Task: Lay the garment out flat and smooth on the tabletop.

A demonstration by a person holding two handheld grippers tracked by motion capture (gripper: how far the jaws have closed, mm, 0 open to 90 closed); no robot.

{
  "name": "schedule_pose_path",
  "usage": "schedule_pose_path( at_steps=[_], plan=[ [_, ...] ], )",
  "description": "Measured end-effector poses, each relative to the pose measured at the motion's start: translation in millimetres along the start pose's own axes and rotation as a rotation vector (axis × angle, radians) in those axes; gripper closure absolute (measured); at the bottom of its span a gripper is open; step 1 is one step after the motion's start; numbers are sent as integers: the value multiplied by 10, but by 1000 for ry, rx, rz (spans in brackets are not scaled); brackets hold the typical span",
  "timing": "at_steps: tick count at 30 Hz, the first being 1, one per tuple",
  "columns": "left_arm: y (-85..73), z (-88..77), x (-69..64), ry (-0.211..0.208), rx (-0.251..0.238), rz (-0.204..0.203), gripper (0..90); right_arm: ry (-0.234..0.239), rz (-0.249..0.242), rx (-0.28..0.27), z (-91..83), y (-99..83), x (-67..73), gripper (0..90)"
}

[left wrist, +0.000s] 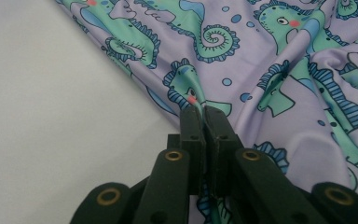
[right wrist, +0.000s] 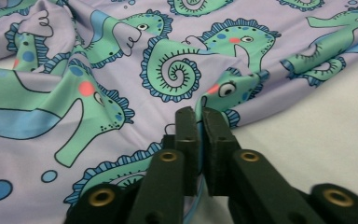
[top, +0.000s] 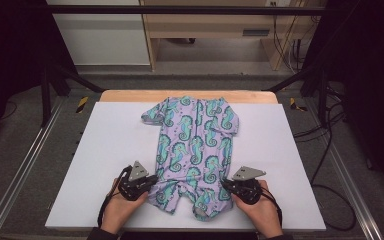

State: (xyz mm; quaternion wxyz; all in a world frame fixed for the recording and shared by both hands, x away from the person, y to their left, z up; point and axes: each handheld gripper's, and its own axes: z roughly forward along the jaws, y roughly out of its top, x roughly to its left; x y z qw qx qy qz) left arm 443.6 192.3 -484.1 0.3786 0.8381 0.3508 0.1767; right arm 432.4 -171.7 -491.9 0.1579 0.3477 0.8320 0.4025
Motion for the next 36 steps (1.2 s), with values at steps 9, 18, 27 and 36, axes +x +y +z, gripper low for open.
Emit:
schedule_pose_path(
  at_steps=[9, 18, 27, 36],
  plan=[
    [-37, -72, -55, -9, -13, 11, 881, 9, -17, -2, -57, -36, -9, 880],
    [-75, -189, -178, -48, -11, 43, 881, 31, -25, -4, -197, -139, -1, 881],
    [-153, -330, -357, -107, -13, 63, 881, 76, -43, 9, -365, -273, 74, 882],
    [-236, -446, -466, -113, -33, 80, 846, 136, -43, -9, -516, -390, 162, 833]
  ],
)
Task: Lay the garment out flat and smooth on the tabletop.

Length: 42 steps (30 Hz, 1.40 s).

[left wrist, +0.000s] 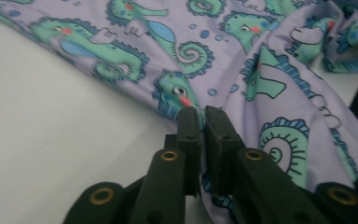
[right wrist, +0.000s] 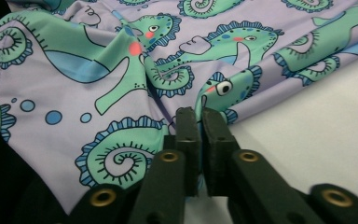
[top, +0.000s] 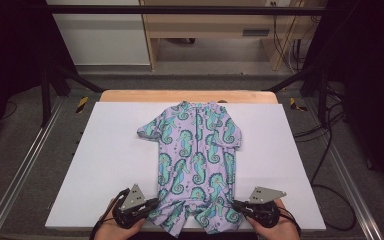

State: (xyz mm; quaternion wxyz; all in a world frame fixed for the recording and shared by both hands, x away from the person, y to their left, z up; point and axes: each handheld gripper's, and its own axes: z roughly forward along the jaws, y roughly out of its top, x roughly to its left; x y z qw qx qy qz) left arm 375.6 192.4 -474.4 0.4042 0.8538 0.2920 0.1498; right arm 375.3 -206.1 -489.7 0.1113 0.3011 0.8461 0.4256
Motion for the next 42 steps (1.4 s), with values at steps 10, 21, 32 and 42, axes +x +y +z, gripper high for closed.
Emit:
schedule_pose_path(
  at_steps=[10, 21, 32, 42],
  plan=[
    [128, 86, 242, 90, -88, -48, 542, -67, 80, -58, 91, 164, -129, 407],
    [219, 438, 352, 95, 52, -29, 468, -116, 84, 39, 339, 285, -296, 358],
    [211, 411, 359, 76, 54, -47, 802, -147, 54, 31, 334, 263, -246, 484],
    [197, 291, 391, 179, 8, -29, 892, -116, 37, 19, 297, 258, -250, 857]
  ],
)
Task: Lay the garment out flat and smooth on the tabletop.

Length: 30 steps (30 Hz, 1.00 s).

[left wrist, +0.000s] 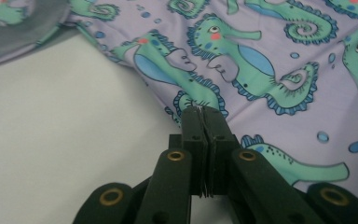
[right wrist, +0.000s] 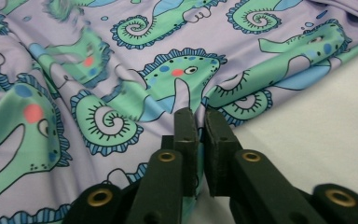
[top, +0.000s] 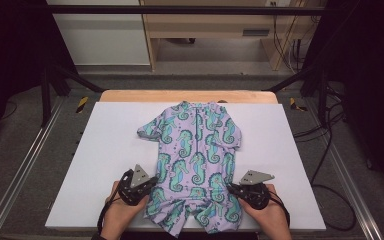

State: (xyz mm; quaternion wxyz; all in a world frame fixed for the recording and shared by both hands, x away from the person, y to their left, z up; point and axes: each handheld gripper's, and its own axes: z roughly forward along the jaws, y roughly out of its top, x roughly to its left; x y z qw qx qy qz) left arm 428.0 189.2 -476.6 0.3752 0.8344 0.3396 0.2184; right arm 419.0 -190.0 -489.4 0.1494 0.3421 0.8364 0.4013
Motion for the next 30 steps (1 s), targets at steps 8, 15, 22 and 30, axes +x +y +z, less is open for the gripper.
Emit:
schedule_pose_path(
  at_steps=[8, 15, 22, 30],
  plan=[
    [-101, -33, 44, 23, -14, -10, 788, 4, 6, -17, -36, -29, 14, 700],
    [-116, -131, 20, -48, -66, -39, 525, -26, 19, -83, -104, -22, 10, 350],
    [-94, 55, -69, -102, 30, -19, 378, -19, -15, 22, 86, 12, 81, 246],
    [-56, 56, -91, -146, 33, 3, 636, 31, -69, 12, 88, 54, 131, 744]
  ],
)
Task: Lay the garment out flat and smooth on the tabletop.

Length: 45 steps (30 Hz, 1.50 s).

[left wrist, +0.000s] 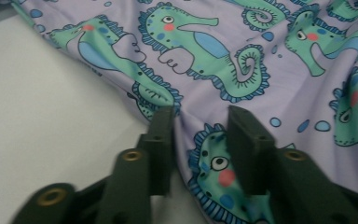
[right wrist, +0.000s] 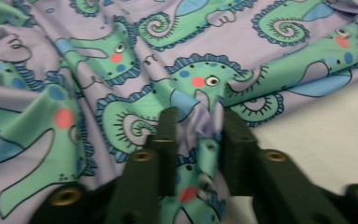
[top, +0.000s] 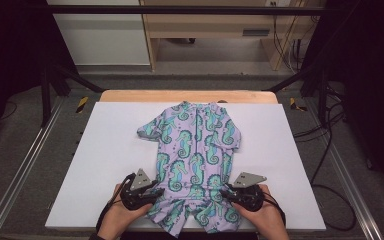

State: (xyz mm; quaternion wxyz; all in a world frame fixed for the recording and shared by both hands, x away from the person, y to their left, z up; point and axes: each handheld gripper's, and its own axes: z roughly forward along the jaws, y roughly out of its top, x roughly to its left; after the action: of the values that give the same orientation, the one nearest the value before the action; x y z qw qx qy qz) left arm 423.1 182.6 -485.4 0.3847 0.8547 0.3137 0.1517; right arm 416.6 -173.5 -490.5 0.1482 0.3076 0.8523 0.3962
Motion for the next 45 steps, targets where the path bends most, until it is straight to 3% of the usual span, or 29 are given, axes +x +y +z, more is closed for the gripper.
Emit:
schedule_pose_path(
  at_steps=[2, 5, 9, 13, 18, 23, 25, 27, 28, 31, 34, 39, 45],
  plan=[
    [15, 8, -1, -7, 2, 1, 728, 10, -8, -2, 7, 4, 13, 819],
    [21, 6, -1, -19, 6, 3, 847, 25, -14, -6, 4, -2, 13, 857],
    [-10, -63, -33, -33, 24, 22, 862, 54, -19, -3, -52, -36, 1, 863],
    [-80, -184, -133, -84, 44, 39, 867, 82, -24, 3, -150, -104, 36, 865],
    [-148, -299, -283, -133, 67, 67, 870, 155, -75, 26, -278, -180, 172, 866],
    [-181, -390, -370, -182, 76, 90, 867, 221, -87, 44, -377, -250, 223, 864],
    [-182, -394, -362, -160, 62, 85, 825, 231, -69, 39, -400, -269, 209, 810],
    [-166, -369, -317, -108, 44, 65, 658, 209, -51, 15, -401, -271, 181, 605],
    [-152, -356, -290, -98, 38, 55, 602, 194, -35, 5, -396, -262, 162, 561],
    [-85, -320, -246, -66, -7, 38, 548, 165, -7, -27, -376, -214, 122, 443],
    [-10, -268, -226, -47, -30, 40, 502, 142, 19, -51, -353, -157, 68, 375],
    [79, -181, -171, -3, -47, 38, 501, 114, 53, -92, -330, -93, -5, 319],
    [135, 0, -9, 68, -28, 18, 483, 11, 63, -114, -272, 4, -98, 273]
  ],
)
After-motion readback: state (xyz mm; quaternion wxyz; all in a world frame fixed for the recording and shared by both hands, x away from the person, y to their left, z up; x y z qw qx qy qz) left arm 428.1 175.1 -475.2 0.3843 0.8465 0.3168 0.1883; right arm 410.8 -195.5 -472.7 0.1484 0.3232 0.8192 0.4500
